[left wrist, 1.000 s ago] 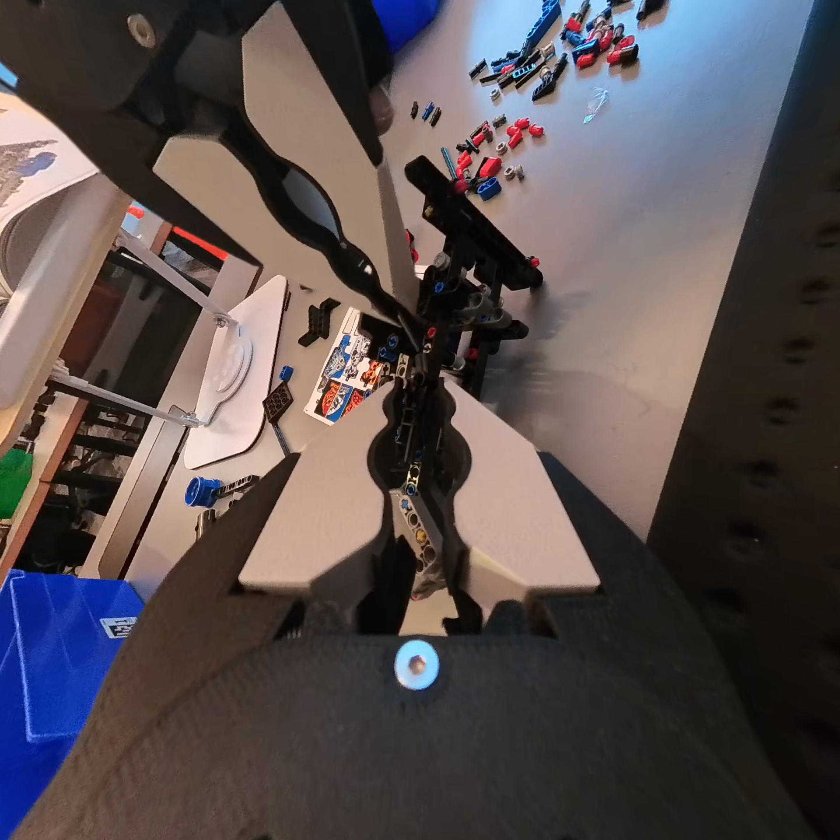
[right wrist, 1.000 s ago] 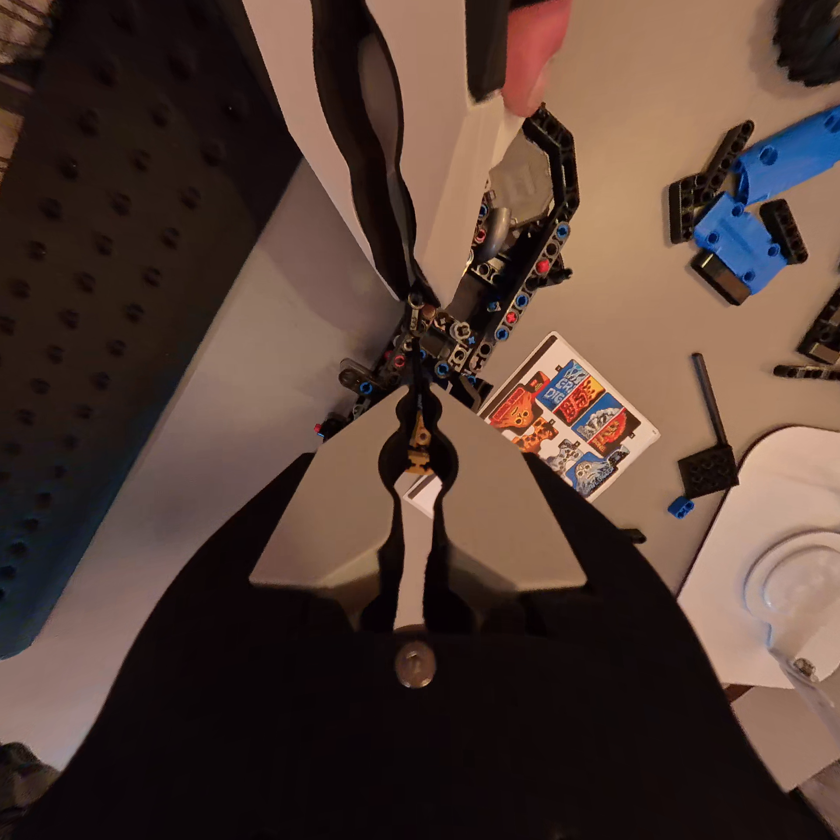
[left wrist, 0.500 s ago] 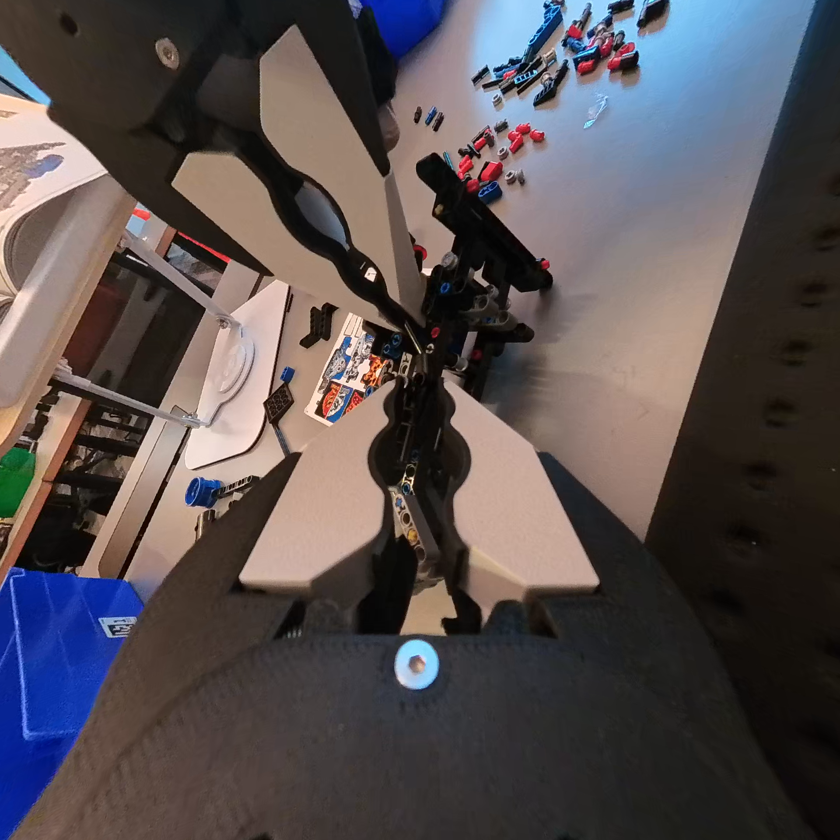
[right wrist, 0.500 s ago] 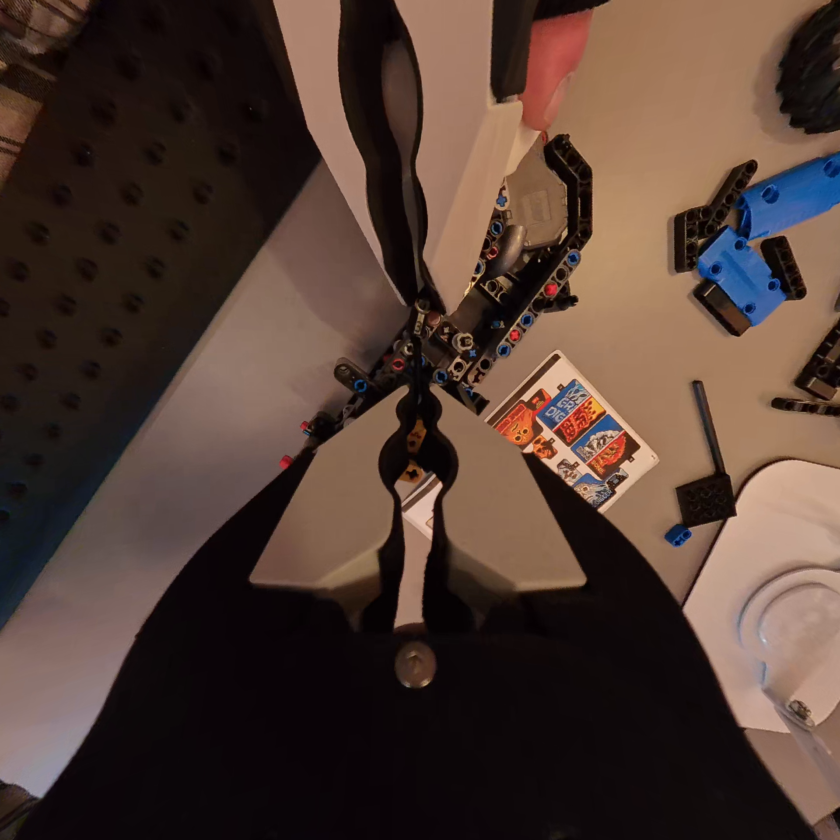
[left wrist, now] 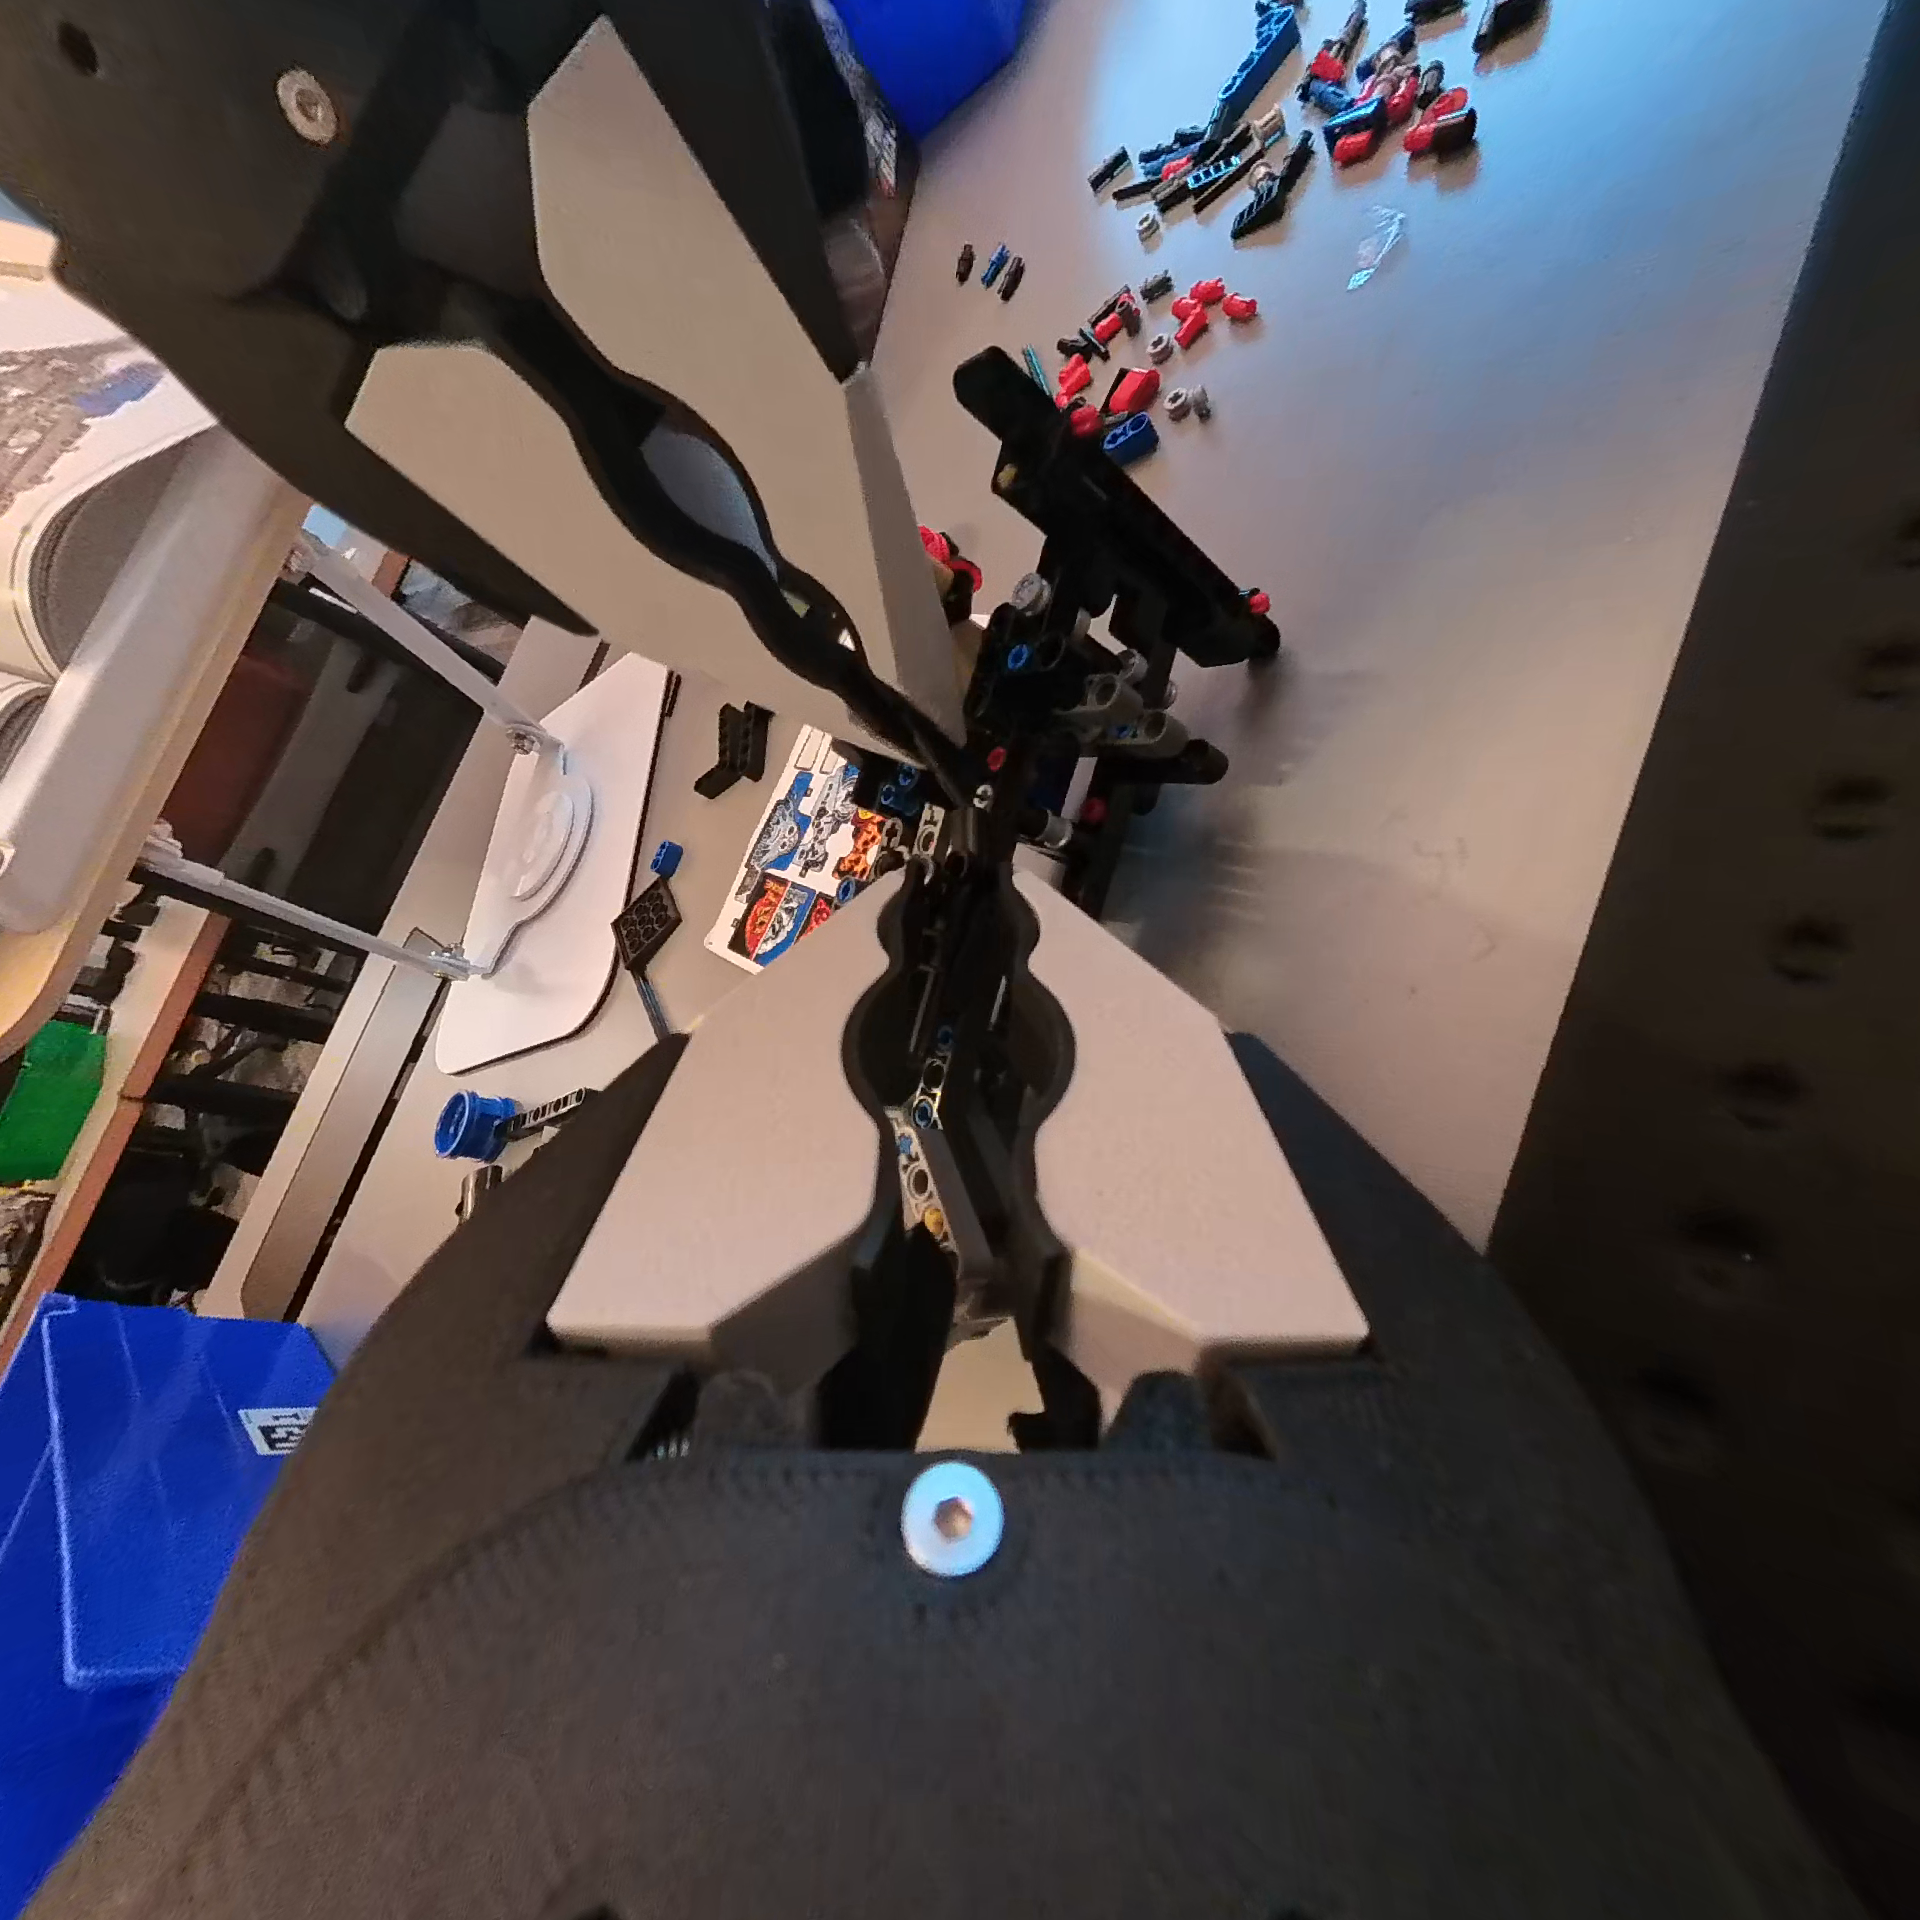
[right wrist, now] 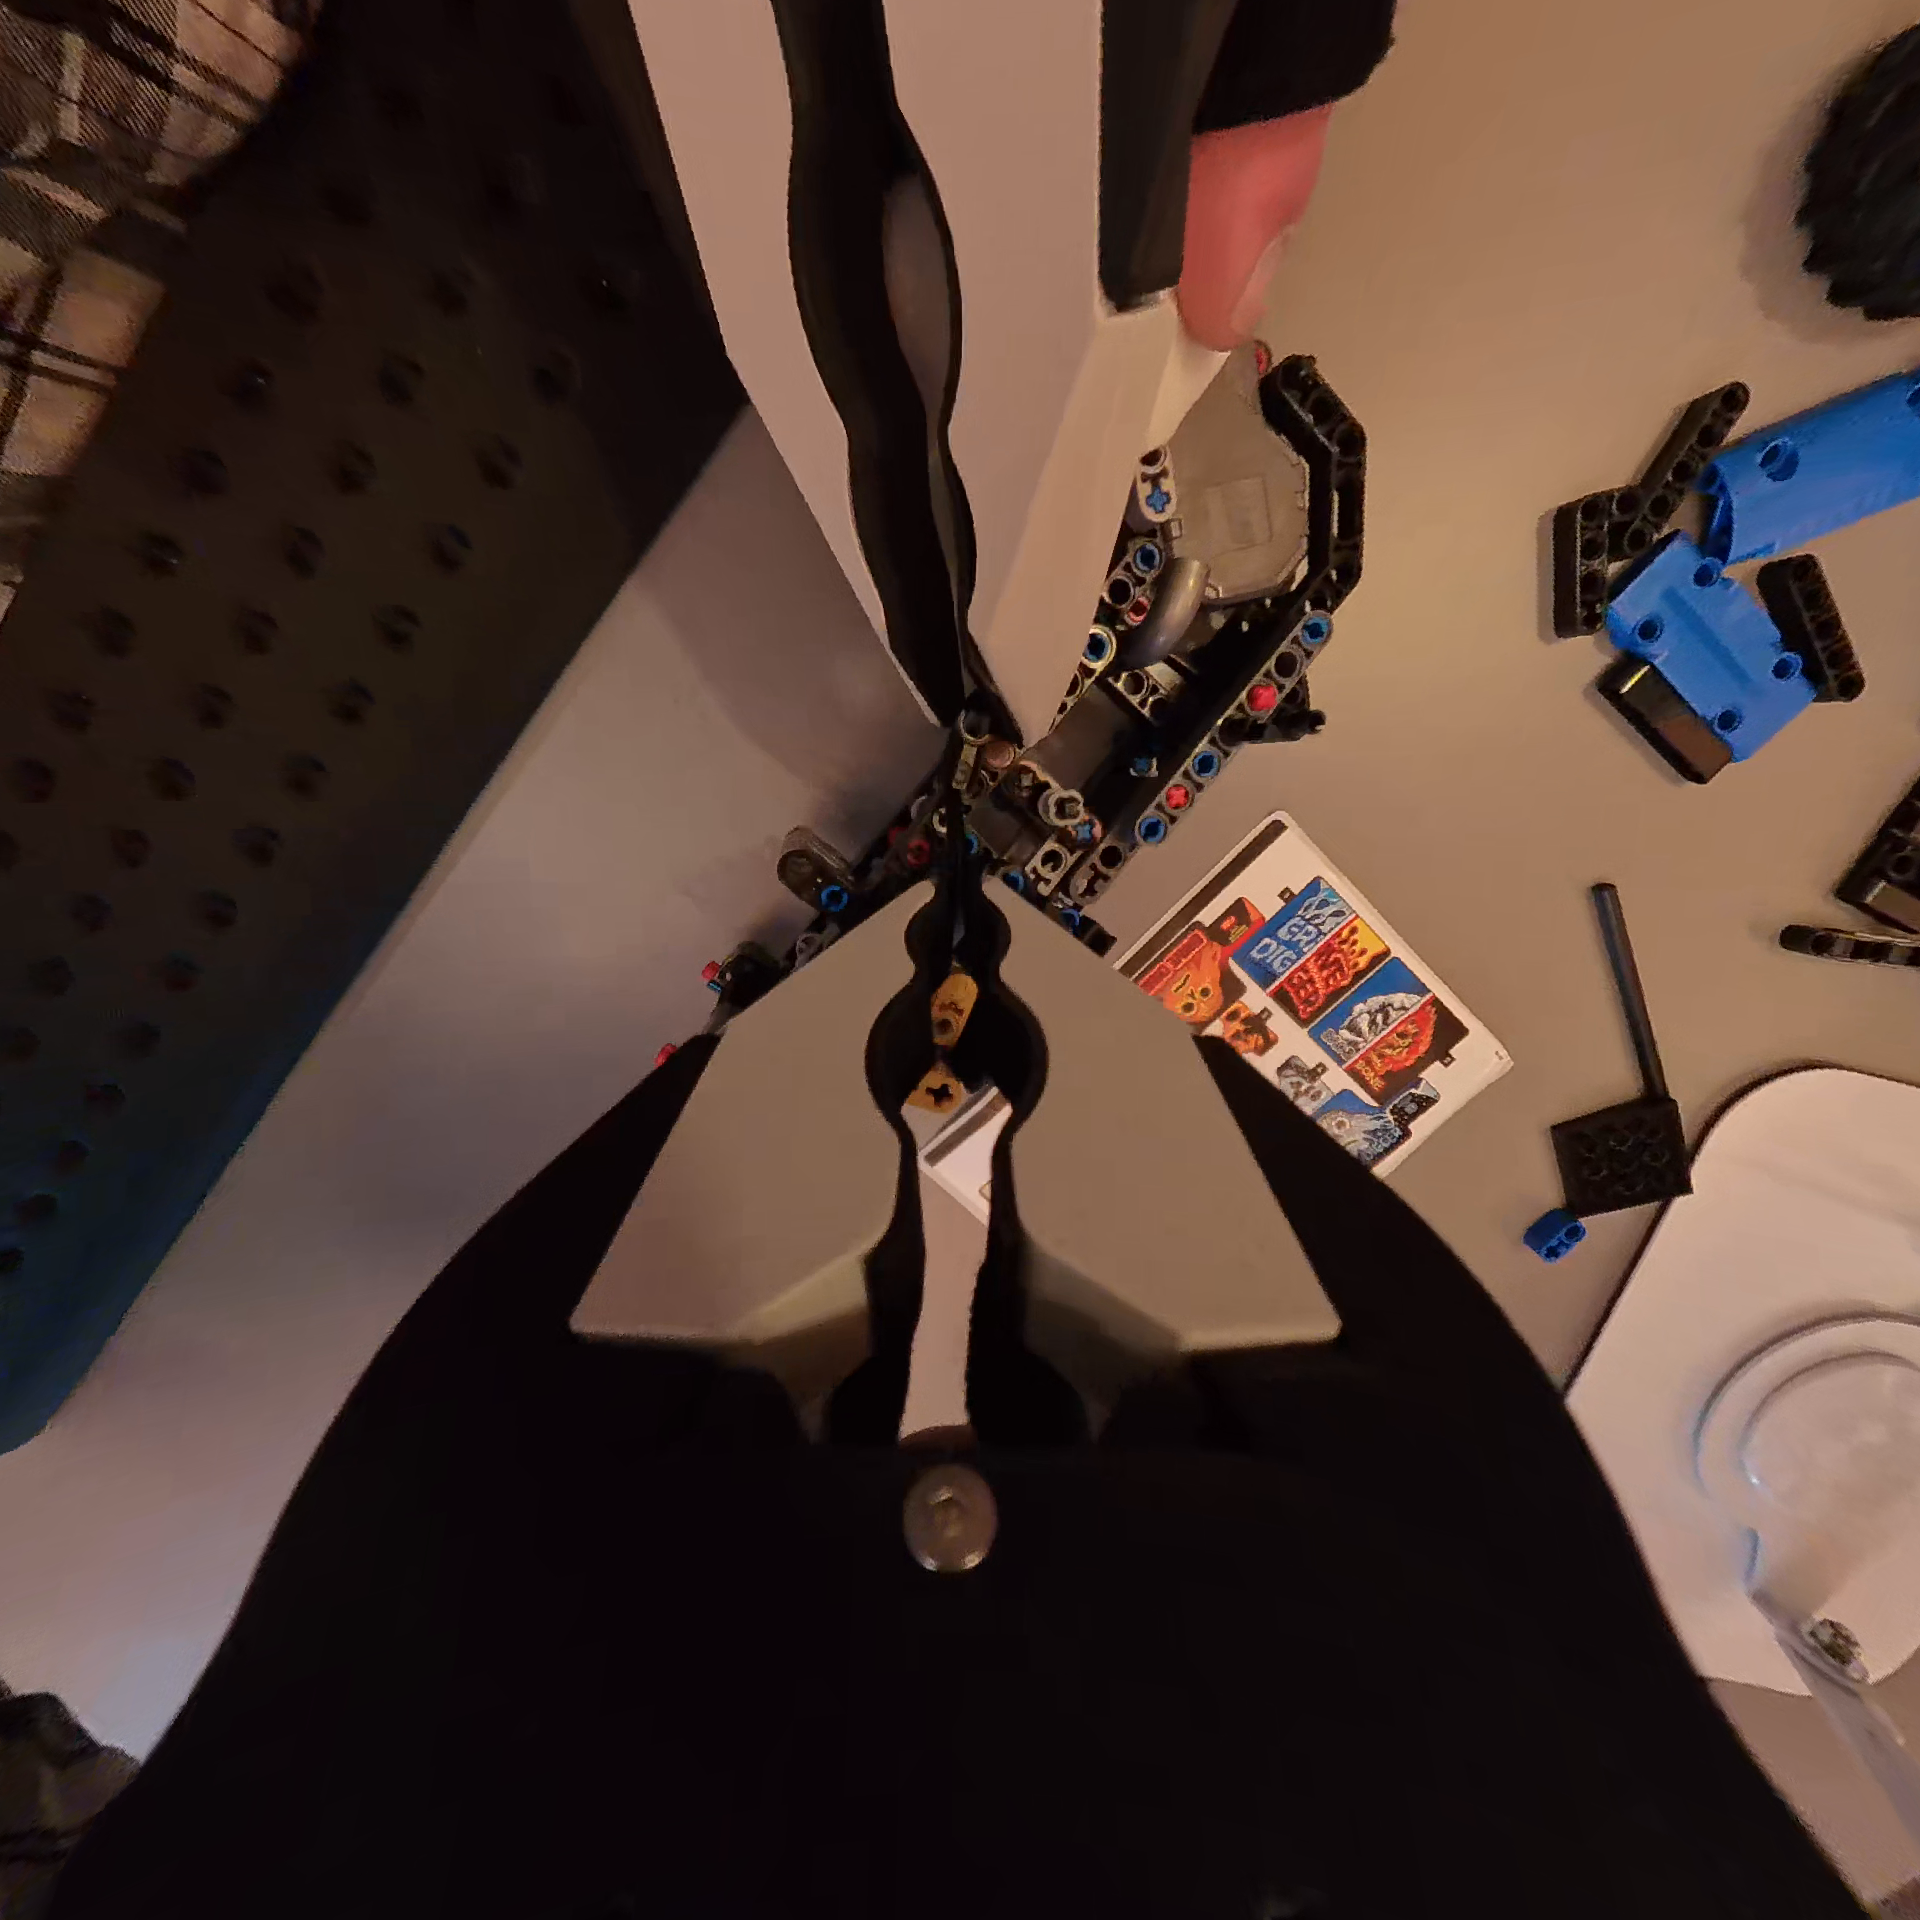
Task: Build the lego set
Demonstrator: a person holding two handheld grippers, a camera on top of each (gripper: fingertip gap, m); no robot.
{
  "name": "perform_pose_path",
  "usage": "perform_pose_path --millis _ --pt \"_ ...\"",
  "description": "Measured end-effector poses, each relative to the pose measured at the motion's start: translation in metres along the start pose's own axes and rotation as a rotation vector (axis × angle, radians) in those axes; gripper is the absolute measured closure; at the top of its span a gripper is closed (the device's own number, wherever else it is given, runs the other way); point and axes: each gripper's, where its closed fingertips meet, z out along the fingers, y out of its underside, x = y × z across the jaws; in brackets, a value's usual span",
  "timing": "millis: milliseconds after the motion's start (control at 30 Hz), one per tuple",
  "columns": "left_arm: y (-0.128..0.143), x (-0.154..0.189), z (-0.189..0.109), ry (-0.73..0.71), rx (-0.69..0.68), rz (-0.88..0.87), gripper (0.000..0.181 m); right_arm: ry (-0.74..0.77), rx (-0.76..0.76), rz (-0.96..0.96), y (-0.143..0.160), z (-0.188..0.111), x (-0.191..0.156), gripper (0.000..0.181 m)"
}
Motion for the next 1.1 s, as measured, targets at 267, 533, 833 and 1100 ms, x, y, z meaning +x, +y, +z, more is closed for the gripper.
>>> perform_pose_path --millis 267,533,833,1100 --pt "0.001 0.0 0.0 -0.003 -0.001 0.006 0.17 -0.05 -0.107 0.038 0.002 0.0 -0.002 0.181" --pt "0.001 0.0 0.001 -0.005 -0.004 0.009 0.17 -0.072 -0.234 0.05 0.005 0.0 -0.001 0.181" --pt "0.002 0.0 0.001 -0.008 -0.003 0.009 0.17 -0.103 -0.313 0.038 0.013 0.007 -0.003 0.181" --pt "0.002 -0.001 0.002 -0.012 -0.005 0.016 0.17 -0.096 -0.278 0.068 0.013 0.006 -0.003 0.181"
